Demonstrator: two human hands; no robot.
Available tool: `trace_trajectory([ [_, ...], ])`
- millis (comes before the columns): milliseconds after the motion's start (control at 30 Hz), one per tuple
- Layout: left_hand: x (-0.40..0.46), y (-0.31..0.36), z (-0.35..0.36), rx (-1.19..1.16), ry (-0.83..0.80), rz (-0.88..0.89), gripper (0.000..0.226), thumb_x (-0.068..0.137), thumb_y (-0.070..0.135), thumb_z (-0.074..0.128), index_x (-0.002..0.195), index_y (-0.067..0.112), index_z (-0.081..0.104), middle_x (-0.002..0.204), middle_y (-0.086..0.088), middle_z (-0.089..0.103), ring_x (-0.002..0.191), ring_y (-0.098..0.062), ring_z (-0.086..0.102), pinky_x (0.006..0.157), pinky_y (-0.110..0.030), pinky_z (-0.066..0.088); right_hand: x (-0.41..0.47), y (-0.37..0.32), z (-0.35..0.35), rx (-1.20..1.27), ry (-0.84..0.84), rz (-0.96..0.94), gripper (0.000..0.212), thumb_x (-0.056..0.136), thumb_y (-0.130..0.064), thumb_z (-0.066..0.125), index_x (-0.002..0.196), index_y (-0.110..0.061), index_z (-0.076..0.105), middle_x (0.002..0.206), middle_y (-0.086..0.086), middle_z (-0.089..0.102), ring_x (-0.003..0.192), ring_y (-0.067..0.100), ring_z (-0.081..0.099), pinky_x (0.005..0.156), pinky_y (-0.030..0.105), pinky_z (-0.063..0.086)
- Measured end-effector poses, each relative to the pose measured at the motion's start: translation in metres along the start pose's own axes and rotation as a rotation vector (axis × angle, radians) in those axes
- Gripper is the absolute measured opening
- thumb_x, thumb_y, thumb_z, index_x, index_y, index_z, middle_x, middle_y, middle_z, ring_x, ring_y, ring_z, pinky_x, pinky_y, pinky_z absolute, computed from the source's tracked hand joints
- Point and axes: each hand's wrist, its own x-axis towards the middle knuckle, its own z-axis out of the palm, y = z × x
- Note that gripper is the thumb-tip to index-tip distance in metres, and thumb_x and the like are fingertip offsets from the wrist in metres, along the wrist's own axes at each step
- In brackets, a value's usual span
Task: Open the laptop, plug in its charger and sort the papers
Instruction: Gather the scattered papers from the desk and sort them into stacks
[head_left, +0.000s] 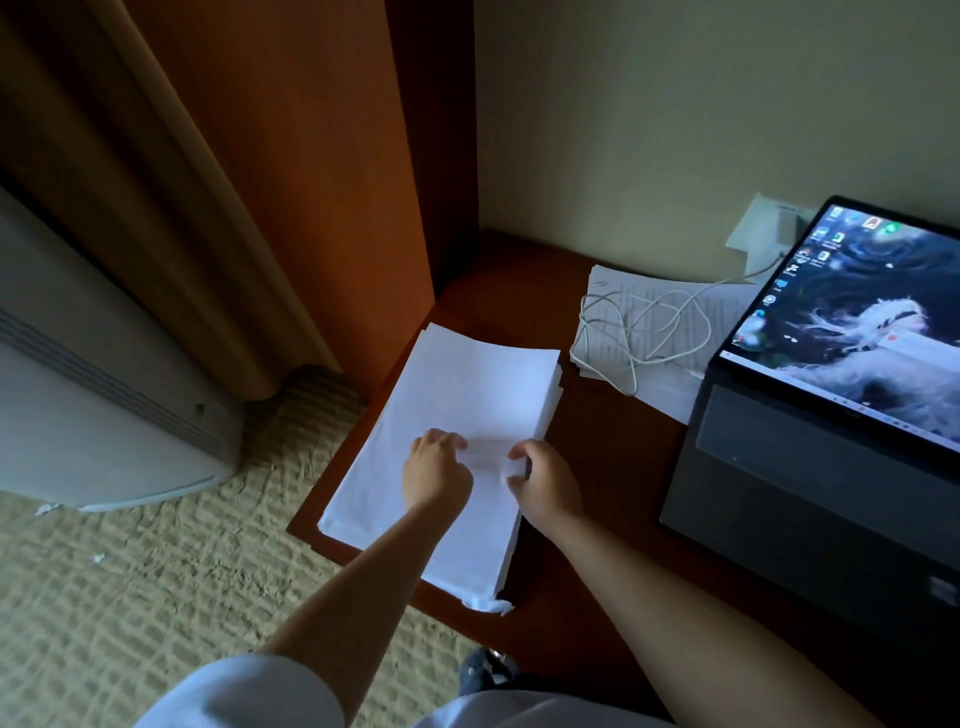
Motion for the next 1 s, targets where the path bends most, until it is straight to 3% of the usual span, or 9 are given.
trace_trajectory([
  [133,0.005,0.014,-0.004,-0.466,-0.105,-0.06,0.031,0.094,0.039,0.053,0.117,0.02,0.062,0.121,0.002,0.061,0.107,-0.017,0.058,0.089,-0.027,0.048,0.003,-0.022,-0.012,0.563,0.087,0.017,0.032,0.089,-0.008,0.054,0.119,-0.018,0.05,0.095,-0.001,0.062,0.086,0.015,0.059,0.07,0.017,0.044],
  [267,0.008,0.018,-0.018,-0.895,-0.364,-0.25,0.043,0.088,0.051,0.052,0.109,0.015,0.064,0.106,-0.007,0.066,0.1,-0.022,0.062,0.075,-0.03,0.05,0.015,-0.044,-0.02,1.049,-0.182,0.245,0.039,0.096,-0.012,0.037,0.127,-0.036,0.033,0.106,0.003,0.066,0.092,0.018,0.064,0.083,0.029,0.049],
  [400,0.008,0.006,-0.041,-1.01,-0.282,-0.416,0.012,0.082,0.008,0.061,0.093,0.002,0.064,0.086,-0.018,0.063,0.074,-0.028,0.062,0.067,-0.032,0.052,0.026,-0.034,-0.017,0.914,-0.058,0.362,0.035,0.094,-0.006,0.041,0.126,-0.012,0.05,0.106,0.008,0.063,0.086,0.018,0.062,0.073,0.026,0.047],
  [467,0.009,-0.002,-0.058,-1.148,-0.404,-0.471,0.018,0.073,0.011,0.061,0.088,0.001,0.064,0.077,-0.016,0.063,0.07,-0.03,0.06,0.071,-0.038,0.051,0.027,-0.026,-0.018,0.839,-0.009,0.378,0.031,0.093,-0.011,0.05,0.124,-0.011,0.053,0.108,0.003,0.058,0.087,0.013,0.057,0.073,0.022,0.045],
  [533,0.013,-0.007,-0.071,-1.191,-0.489,-0.516,0.025,0.07,0.016,0.06,0.089,0.0,0.063,0.076,-0.017,0.061,0.069,-0.032,0.058,0.072,-0.038,0.048,0.026,-0.027,-0.022,0.97,-0.146,0.386,0.023,0.092,-0.025,0.055,0.112,-0.014,0.059,0.101,0.004,0.063,0.082,0.015,0.06,0.067,0.024,0.048],
  [633,0.023,-0.012,-0.072,-1.002,-0.344,-0.534,0.016,0.08,0.011,0.06,0.094,0.003,0.062,0.076,-0.015,0.058,0.067,-0.029,0.057,0.065,-0.036,0.05,0.021,-0.035,-0.022,1.032,-0.163,0.429,0.011,0.078,-0.022,0.063,0.086,-0.016,0.068,0.078,0.005,0.064,0.063,0.016,0.058,0.058,0.024,0.044],
  [767,0.038,-0.033,-0.057,-0.447,0.048,-0.381,0.029,0.085,0.008,0.055,0.111,0.008,0.066,0.092,-0.012,0.067,0.084,-0.031,0.063,0.077,-0.039,0.056,0.017,-0.025,-0.008,0.657,0.06,0.43,0.01,0.078,-0.003,0.064,0.074,-0.012,0.068,0.073,0.006,0.065,0.059,0.016,0.057,0.054,0.022,0.045],
  [867,0.043,-0.044,-0.05,-0.201,0.106,-0.277,0.029,0.09,0.015,0.051,0.115,0.012,0.066,0.107,-0.013,0.069,0.098,-0.033,0.062,0.081,-0.033,0.049,0.017,-0.014,0.002,0.487,0.101,0.498,0.011,0.08,-0.01,0.063,0.07,-0.013,0.066,0.081,0.009,0.068,0.074,0.024,0.064,0.068,0.031,0.052],
  [1000,0.053,-0.045,-0.04,-0.021,0.105,-0.2,0.03,0.091,0.016,0.053,0.119,0.011,0.062,0.115,-0.014,0.066,0.106,-0.035,0.058,0.086,-0.034,0.047,0.025,-0.01,0.009,0.342,0.153,0.483,0.013,0.085,-0.017,0.058,0.086,-0.009,0.068,0.084,0.007,0.065,0.081,0.026,0.064,0.064,0.025,0.044],
])
